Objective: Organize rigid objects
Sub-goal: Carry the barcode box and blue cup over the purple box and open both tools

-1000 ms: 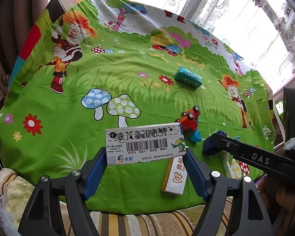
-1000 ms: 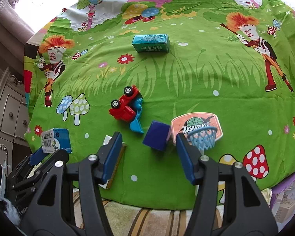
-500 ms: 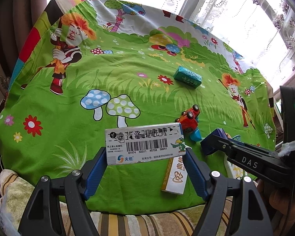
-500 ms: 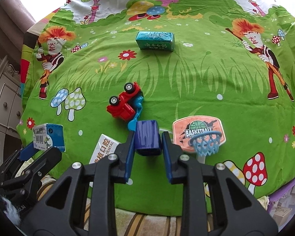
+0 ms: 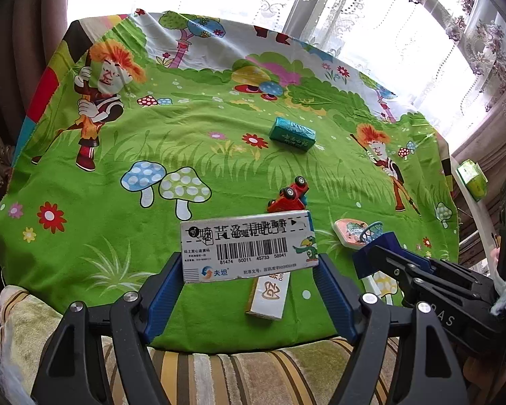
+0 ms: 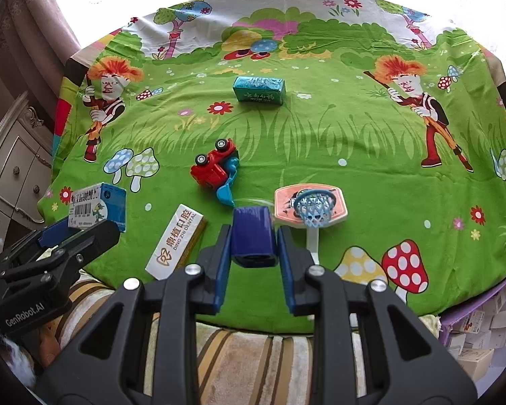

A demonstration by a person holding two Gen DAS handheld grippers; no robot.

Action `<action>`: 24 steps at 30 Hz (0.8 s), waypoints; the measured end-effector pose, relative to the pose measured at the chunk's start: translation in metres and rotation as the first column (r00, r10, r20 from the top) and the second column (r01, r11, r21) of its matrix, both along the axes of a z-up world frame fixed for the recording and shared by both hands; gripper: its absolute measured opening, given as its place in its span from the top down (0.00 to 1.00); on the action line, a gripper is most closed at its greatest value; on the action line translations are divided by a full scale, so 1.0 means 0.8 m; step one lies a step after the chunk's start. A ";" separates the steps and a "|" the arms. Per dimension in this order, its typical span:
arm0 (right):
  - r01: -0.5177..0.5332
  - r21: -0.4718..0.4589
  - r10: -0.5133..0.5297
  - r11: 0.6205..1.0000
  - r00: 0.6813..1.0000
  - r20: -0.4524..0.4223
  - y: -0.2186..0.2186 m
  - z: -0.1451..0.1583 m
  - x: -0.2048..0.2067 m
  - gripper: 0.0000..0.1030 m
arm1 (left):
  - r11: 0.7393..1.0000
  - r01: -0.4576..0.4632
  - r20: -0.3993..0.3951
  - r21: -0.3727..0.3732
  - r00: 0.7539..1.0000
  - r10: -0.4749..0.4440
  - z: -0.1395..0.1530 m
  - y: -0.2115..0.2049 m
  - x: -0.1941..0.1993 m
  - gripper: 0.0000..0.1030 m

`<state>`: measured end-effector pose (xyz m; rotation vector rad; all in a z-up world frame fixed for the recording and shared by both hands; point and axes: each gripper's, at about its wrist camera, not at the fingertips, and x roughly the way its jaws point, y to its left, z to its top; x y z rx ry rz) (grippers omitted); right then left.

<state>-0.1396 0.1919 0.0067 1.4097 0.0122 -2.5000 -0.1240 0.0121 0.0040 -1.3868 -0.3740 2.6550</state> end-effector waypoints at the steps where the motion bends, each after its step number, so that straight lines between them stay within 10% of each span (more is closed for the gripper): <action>1: 0.002 -0.001 -0.002 1.000 1.000 -0.005 0.004 0.002 0.005 0.71 | 1.000 0.008 -0.003 -0.001 1.000 -0.008 0.002 0.004 0.002 0.25; 24: 0.245 -0.068 -0.249 0.967 0.966 -0.069 0.223 0.035 0.113 0.71 | 0.948 0.317 -0.009 -0.015 0.948 -0.317 0.033 0.191 0.043 0.25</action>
